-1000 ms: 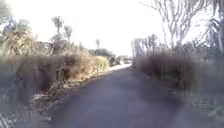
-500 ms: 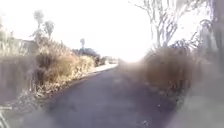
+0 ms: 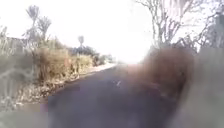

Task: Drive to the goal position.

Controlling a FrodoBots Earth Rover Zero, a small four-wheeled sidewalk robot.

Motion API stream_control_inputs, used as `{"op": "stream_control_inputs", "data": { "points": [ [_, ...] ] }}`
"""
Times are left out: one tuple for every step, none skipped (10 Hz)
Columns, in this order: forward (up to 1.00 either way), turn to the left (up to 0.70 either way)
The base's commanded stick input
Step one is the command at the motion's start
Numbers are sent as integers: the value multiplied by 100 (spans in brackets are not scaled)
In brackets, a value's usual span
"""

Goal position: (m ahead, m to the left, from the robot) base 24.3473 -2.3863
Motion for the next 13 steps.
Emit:
{"op": "stream_control_inputs", "data": {
  "points": [
    [100, 0],
    [100, 0],
    [100, 0],
    [100, 0],
    [100, 0],
    [100, 0],
    [100, 0],
    [100, 0],
    [100, 0],
    [100, 0],
    [100, 0],
    [100, 0],
    [100, 0]
  ]
}}
